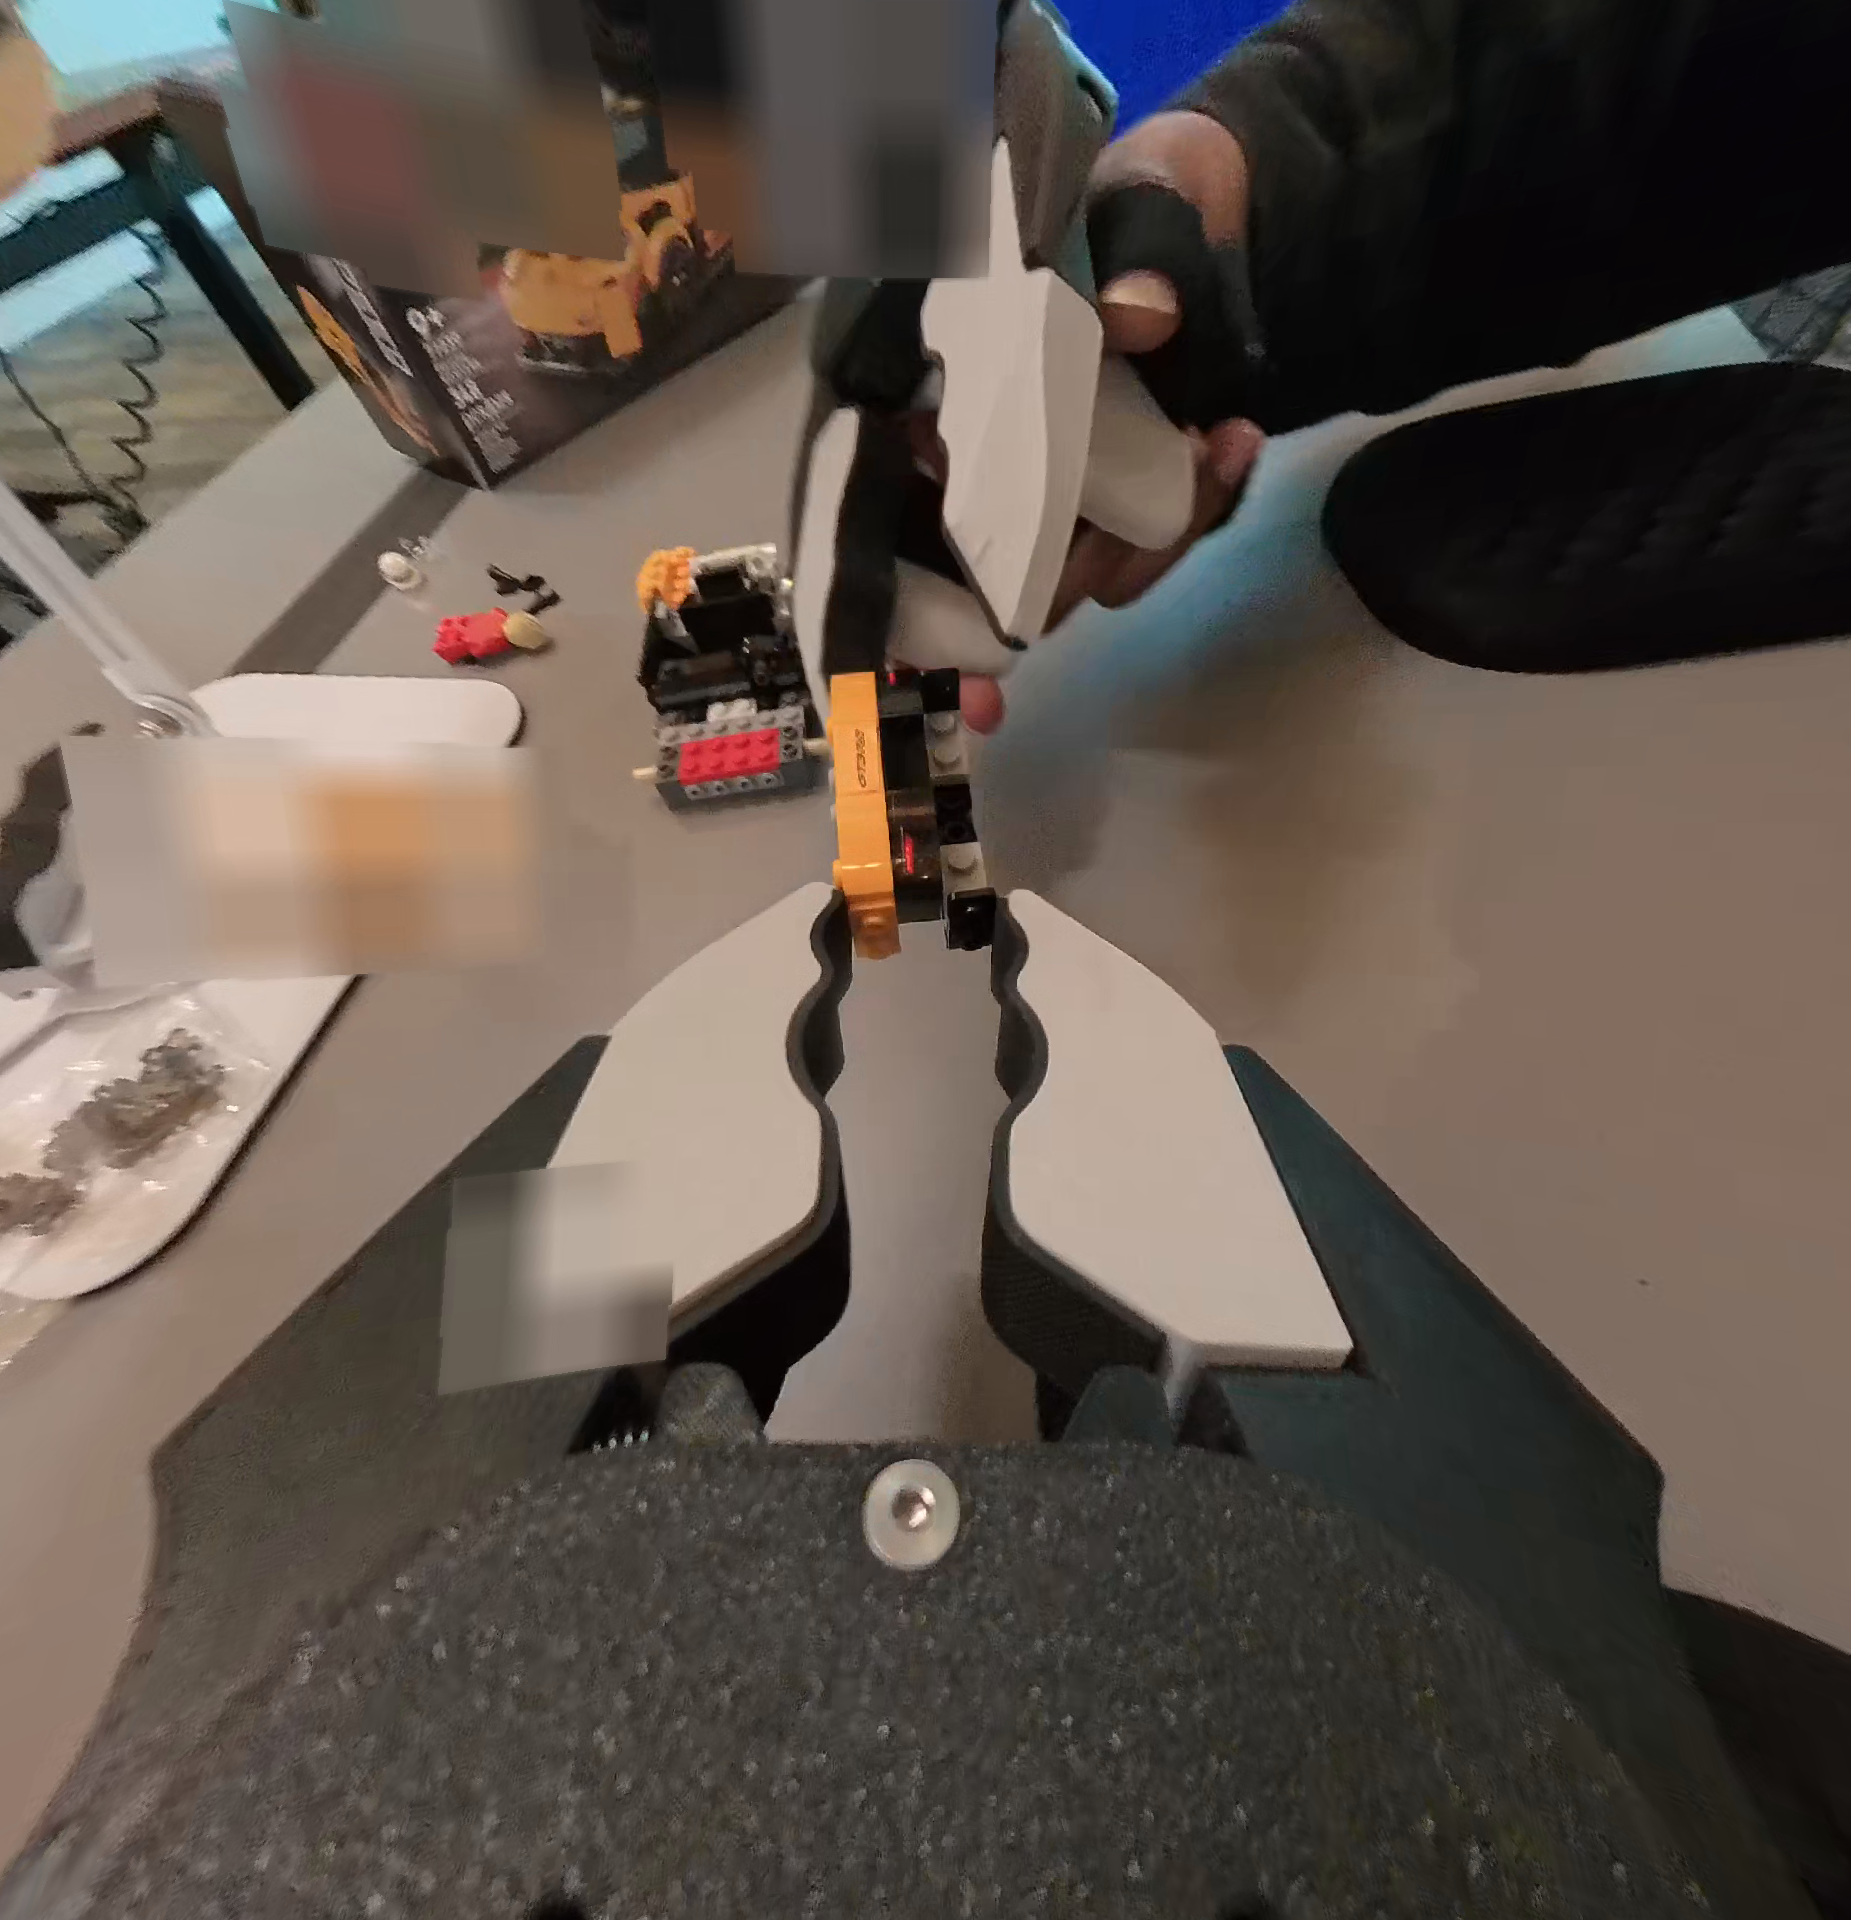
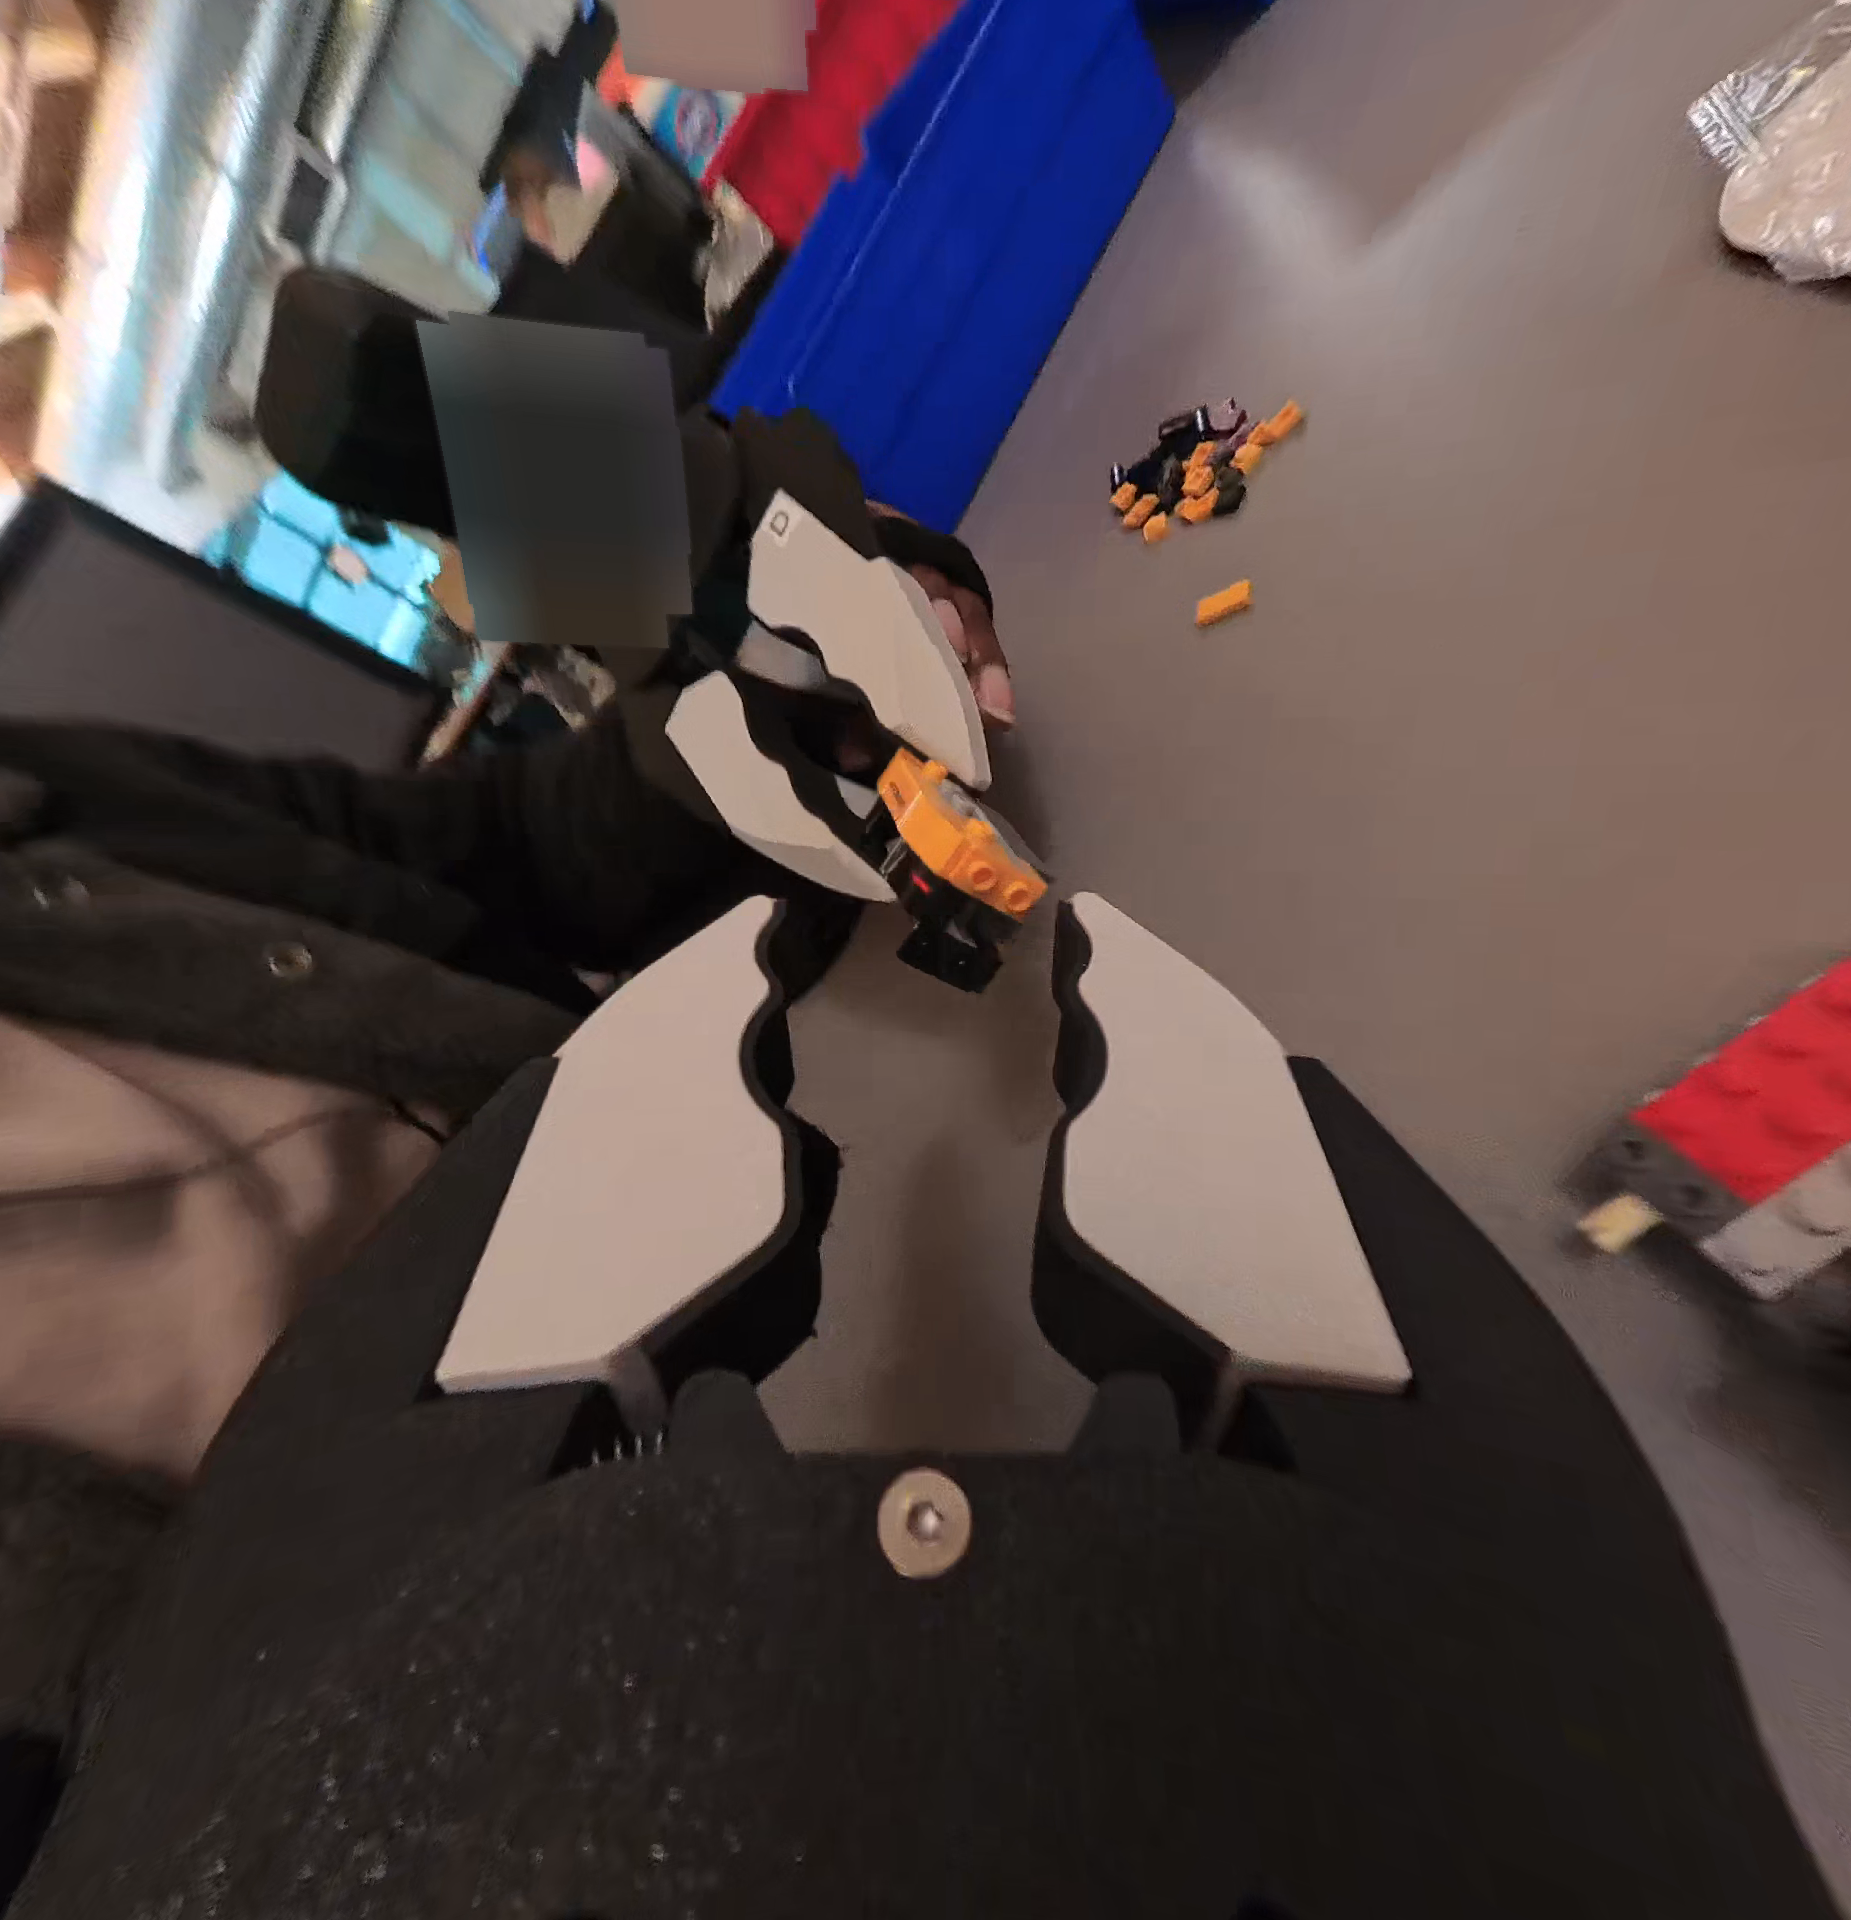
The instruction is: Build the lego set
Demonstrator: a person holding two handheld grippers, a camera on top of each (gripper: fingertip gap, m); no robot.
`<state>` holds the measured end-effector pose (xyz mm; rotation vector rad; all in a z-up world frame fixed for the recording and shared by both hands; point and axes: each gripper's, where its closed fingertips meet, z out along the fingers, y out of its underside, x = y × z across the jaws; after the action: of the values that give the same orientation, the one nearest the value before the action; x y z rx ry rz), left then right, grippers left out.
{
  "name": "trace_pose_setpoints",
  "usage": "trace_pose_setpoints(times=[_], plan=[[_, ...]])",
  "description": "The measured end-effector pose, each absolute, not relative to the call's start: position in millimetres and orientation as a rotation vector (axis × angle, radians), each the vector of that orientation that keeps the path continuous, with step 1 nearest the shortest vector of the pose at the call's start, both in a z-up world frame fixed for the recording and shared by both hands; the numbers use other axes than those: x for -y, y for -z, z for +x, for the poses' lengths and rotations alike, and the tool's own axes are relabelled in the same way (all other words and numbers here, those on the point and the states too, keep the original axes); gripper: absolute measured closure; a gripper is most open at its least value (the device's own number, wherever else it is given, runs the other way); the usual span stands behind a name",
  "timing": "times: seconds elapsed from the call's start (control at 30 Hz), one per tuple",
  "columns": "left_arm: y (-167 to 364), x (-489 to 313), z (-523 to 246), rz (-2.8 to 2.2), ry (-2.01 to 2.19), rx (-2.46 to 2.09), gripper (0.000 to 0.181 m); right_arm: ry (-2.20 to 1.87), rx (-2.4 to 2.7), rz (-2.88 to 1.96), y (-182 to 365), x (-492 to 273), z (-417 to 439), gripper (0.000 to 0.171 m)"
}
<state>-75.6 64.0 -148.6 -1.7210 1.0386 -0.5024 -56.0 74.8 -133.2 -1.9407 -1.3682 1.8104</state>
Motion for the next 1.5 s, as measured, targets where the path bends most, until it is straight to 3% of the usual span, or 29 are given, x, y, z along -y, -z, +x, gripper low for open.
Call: trace_pose_setpoints(times=[0.4,1.5], plan=[[126.7,-69.1,-77.9,-1.588,0.218,-1.048,0.156,-1.928,1.119,-1.953,121.3,-69.1,-78.8,0.136],[97.7,-56.2,-70.3,-1.363,0.032,-1.084,0.156,-1.956,0.978,-1.689,88.5,-58.4,-75.1,0.142]])
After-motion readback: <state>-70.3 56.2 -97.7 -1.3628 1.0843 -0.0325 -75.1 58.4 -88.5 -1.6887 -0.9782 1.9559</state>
